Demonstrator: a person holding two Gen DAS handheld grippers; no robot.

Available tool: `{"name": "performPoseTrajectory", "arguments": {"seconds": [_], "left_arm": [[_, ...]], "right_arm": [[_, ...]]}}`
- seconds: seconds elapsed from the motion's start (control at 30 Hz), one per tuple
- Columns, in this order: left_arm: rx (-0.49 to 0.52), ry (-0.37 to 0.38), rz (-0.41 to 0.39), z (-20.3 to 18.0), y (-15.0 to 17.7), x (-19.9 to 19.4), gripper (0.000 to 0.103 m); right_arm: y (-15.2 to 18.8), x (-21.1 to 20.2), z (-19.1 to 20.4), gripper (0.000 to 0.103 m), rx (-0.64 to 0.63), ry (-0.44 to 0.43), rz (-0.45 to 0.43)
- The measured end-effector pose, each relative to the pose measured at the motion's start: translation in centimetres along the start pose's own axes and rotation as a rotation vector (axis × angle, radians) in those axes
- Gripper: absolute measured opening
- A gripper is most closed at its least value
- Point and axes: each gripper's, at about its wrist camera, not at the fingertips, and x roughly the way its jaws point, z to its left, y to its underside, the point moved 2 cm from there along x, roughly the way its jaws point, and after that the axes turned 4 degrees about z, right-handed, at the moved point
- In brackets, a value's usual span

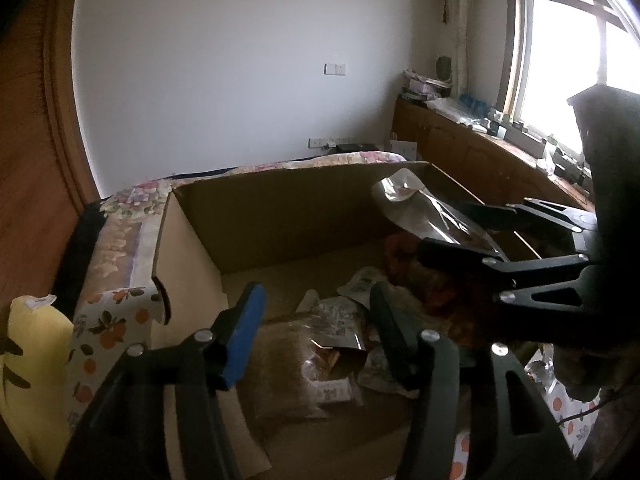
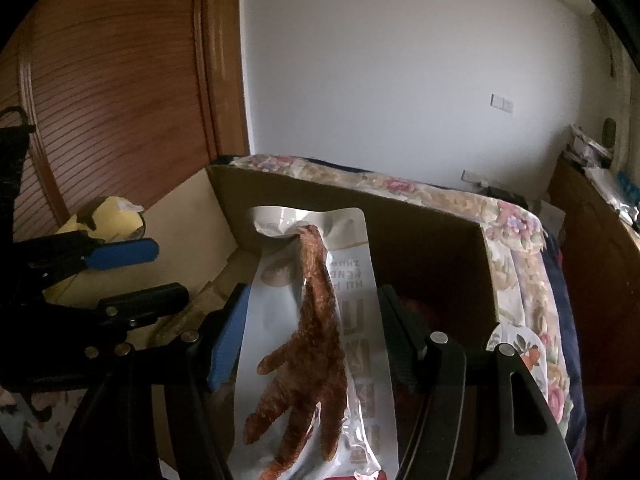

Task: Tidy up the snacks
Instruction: 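Open the left gripper, then the right gripper, dropping both packets into the box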

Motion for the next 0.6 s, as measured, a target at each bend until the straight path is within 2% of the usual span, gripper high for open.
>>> {"name": "performPoseTrajectory", "arguments": {"seconds": [0.2, 0.47, 0.6], "left_arm": [[-0.006, -0.005, -0.031, -0.7, 0.7, -1.6, 0.062], [0.001, 0.015, -0.081, -2.6, 1.7, -4.7, 0.065], [0.016, 0.012, -0.092, -3.4, 1.9, -6.0, 0.065]], "right_arm": [[0.9, -1.0, -0.7, 0.067, 0.029, 0.001, -0.003], [1.6, -4.1, -1.9, 0.070, 0.068, 0.027, -0.030], [1.5, -4.3, -2.6, 0.076, 0.087, 0.009, 0.013]]}}
